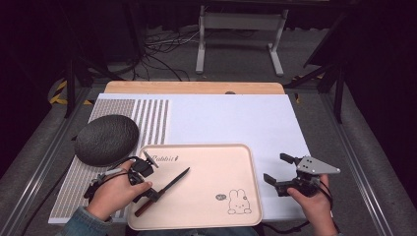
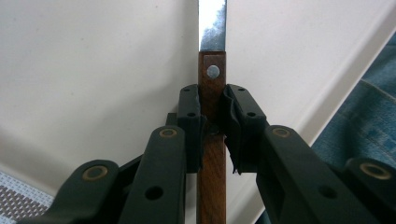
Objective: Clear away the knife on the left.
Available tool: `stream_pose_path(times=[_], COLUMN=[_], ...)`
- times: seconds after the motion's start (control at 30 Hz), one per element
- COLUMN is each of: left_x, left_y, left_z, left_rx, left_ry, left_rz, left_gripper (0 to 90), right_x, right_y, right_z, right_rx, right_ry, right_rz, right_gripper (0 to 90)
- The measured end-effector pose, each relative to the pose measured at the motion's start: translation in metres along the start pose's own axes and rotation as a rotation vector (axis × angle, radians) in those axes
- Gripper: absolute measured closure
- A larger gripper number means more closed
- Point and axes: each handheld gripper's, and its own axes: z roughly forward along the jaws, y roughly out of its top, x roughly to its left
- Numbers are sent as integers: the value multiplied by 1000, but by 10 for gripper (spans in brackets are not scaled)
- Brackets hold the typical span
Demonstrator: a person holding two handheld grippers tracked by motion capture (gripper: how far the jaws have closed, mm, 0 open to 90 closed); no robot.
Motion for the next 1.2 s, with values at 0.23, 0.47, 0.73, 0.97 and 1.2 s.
stream_pose_path(times=[0.23, 0.47, 0.73, 0.97, 1.2], left_x=[1, 1, -2, -7, -13], left_y=[1, 1, 0, 1, 2], left_z=[1, 3, -2, -8, -12], left_rx=[18, 28, -13, -132, -255], left_ry=[12, 28, 102, 162, 147], left_rz=[-8, -12, 22, 149, 343], left_gripper=[773, 767, 511, 228, 223], right_x=[0, 1, 1, 0, 0], right_y=[-1, -1, -1, -2, -2], right_z=[0, 1, 2, 2, 3], right_rx=[4, 7, 11, 10, 9], right_ry=[2, 5, 13, 13, 13], right_rz=[2, 2, -3, 1, 1], right_gripper=[41, 37, 36, 35, 35])
